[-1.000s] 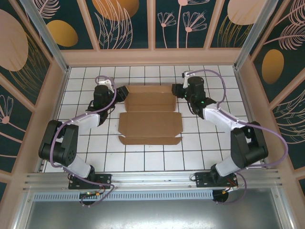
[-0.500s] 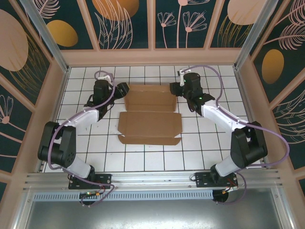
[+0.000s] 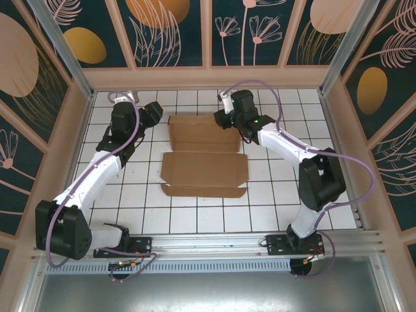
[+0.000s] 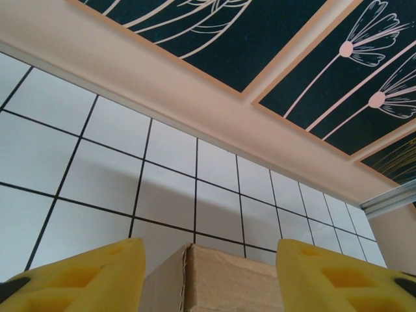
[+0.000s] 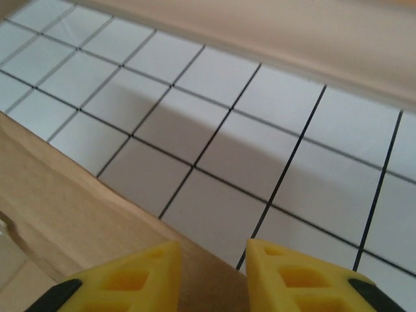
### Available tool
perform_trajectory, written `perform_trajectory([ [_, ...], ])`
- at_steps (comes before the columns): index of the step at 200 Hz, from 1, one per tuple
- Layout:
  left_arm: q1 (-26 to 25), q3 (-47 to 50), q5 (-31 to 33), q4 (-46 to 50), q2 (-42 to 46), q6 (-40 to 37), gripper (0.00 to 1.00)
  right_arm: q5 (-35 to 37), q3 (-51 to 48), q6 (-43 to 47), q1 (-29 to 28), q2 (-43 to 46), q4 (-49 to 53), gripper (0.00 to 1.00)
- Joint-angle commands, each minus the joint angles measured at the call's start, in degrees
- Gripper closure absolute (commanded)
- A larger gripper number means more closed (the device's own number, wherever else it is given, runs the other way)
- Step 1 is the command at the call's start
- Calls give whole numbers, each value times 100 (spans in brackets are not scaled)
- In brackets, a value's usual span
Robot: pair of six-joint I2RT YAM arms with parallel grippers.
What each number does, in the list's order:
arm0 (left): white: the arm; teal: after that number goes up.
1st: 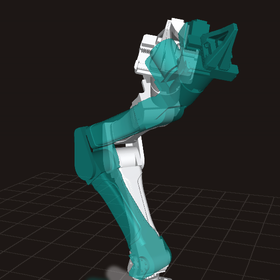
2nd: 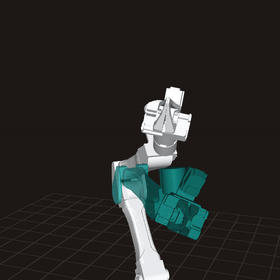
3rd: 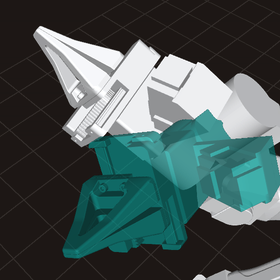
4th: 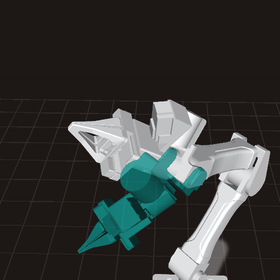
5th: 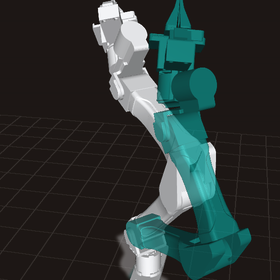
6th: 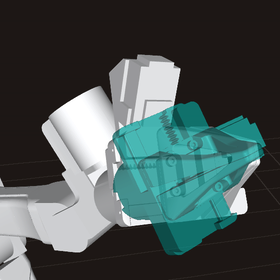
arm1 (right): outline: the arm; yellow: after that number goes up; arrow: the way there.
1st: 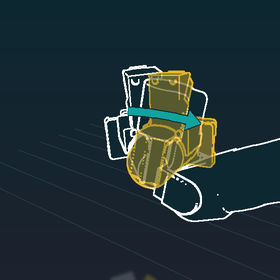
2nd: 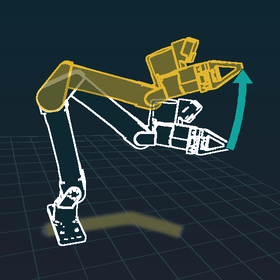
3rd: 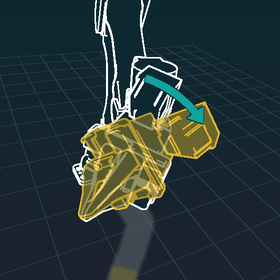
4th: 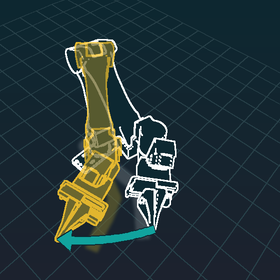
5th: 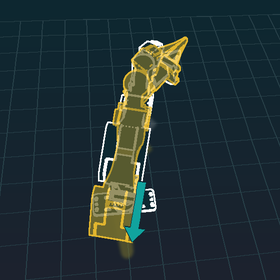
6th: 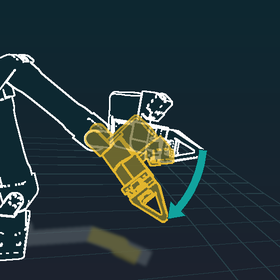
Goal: Fold the paper box
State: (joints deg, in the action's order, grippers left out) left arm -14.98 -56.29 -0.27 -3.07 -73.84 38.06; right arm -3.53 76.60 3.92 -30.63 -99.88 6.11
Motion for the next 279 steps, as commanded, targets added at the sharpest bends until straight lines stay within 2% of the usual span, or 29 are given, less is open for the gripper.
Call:
perform_trajectory([
  [1,-7,-188,263,426,160,25,46,-104,127,-271,162,-122,248,71],
  [61,-13,-898,457,590,-38,-382,46,-417,997,-938,769,-1042,768,71],
  [116,-13,-1488,502,775,-158,-322,46,-612,1892,-1560,1288,-1986,1451,72],
  [132,-13,-1494,658,863,-82,-352,46,-552,1652,-1854,1429,-1956,1437,74],
  [154,-13,-1434,752,939,-11,-405,46,-540,849,-2255,1602,-1598,1150,76],
  [181,-13,-1364,811,952,28,-396,45,-865,238,-2693,1710,-1176,1330,74],
  [207,-13,-1432,1044,1049,72,-447,44,-1236,-637,-2892,1342,-456,1486,73],
  [243,-13,-1368,1522,1054,24,-623,42,-1955,-1655,-3047,14,253,1359,69],
  [261,-13,-1414,1654,1086,20,-687,41,-1747,-1734,-2862,-438,540,1446,64],
  [279,-13,-1442,1775,1124,45,-733,41,-935,-1585,-2431,-434,948,1598,55],
])
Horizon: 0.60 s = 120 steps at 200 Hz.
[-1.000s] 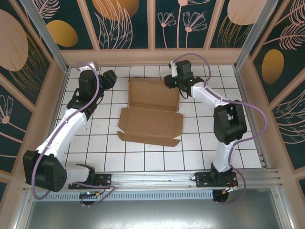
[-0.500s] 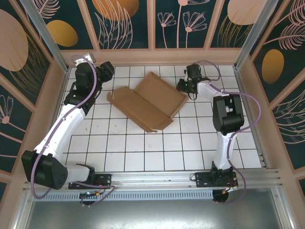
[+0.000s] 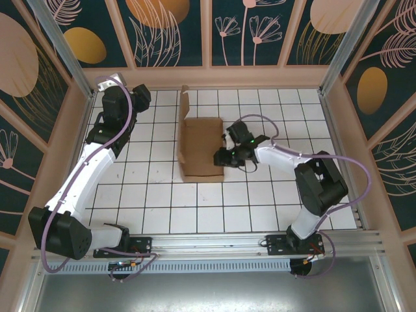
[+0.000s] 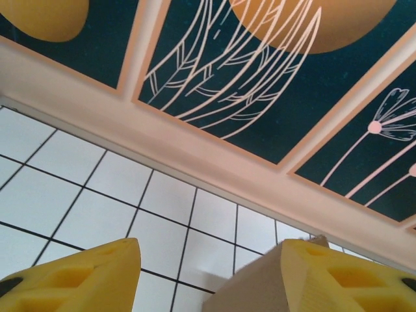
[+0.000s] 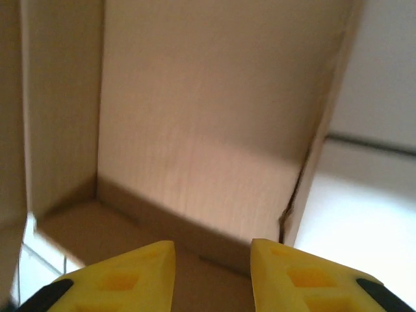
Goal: Fold the paper box
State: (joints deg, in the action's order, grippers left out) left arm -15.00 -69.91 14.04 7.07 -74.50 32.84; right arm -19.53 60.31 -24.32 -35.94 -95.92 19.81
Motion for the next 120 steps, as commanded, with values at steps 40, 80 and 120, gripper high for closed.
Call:
perform_trajectory([
  [40,-11,248,351,126,296,46,41,2472,915,2182,239,155,-717,38],
  [80,-11,1370,44,417,1244,1034,41,1846,2685,2591,915,-1719,-1366,18],
  [120,-10,1454,-610,1166,1421,923,45,81,4459,2481,1092,-3224,-1288,20],
])
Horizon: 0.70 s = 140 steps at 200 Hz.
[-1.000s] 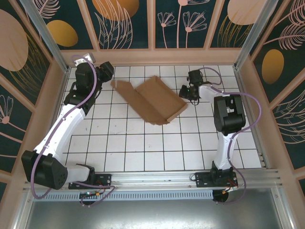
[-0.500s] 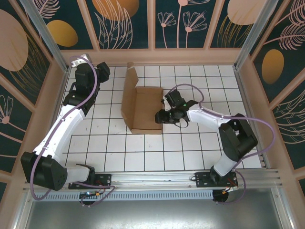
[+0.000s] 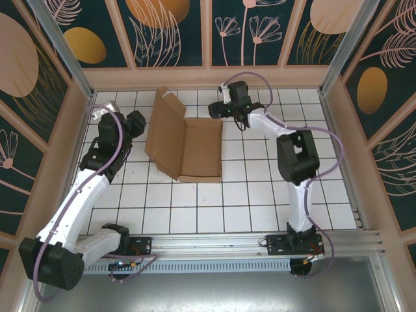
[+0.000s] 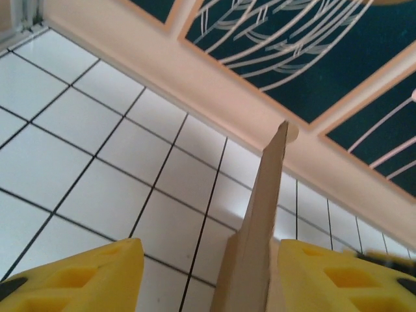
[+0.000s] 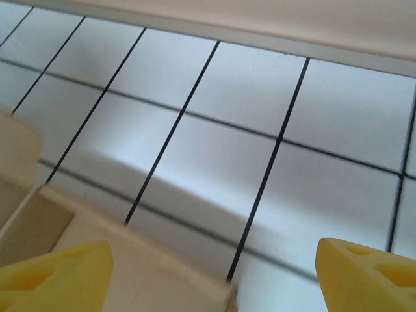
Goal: Fold the paper box
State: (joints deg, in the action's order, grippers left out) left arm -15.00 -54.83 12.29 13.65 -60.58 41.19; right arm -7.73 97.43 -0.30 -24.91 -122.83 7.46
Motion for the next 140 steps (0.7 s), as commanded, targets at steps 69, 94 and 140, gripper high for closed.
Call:
perform_trajectory([
  [69,-6,-678,-1021,1242,-13,-82,44,-2684,2026,-654,142,-1859,-22,22],
  [94,-11,-661,-1117,1223,-22,-84,45,-2837,1397,-732,147,-1549,-111,25],
  [140,-6,-568,-1267,1084,-24,-23,46,-2760,-248,-757,184,-584,-589,28],
])
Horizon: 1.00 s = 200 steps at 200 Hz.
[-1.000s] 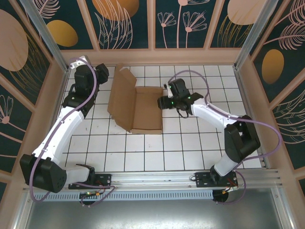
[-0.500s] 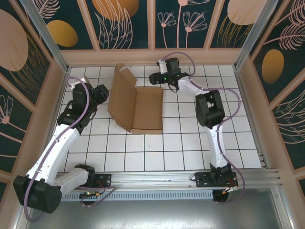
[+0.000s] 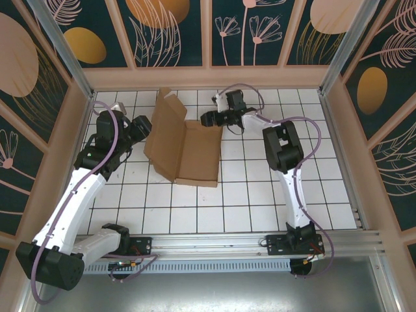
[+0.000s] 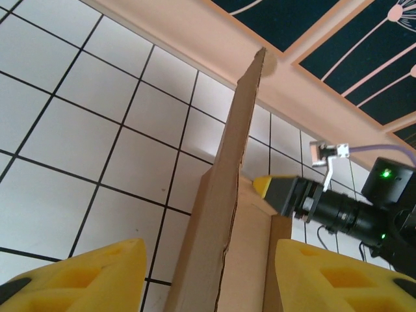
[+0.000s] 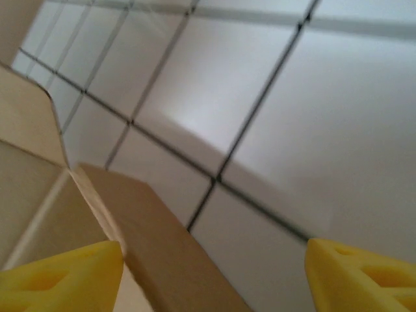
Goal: Fold the paper box
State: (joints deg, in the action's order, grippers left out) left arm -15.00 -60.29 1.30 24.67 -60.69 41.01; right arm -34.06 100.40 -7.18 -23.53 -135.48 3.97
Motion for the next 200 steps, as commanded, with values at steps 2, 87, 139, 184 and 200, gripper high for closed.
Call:
perform_trajectory([
  [2,-10,-12,-183,-37,-13,5,46,-127,-602,-65,49,703,-232,29],
  [87,-11,-64,231,-48,287,-242,47,1083,-3720,113,-873,2936,-270,41],
  [139,-11,53,364,191,646,-352,46,2704,-4300,-85,-1121,4010,48,52],
  [184,-10,255,474,310,955,-304,46,1885,-2830,665,-1221,3023,1315,41],
  [200,-11,261,451,294,1004,-270,46,1856,-2322,709,-1328,2553,1625,42],
])
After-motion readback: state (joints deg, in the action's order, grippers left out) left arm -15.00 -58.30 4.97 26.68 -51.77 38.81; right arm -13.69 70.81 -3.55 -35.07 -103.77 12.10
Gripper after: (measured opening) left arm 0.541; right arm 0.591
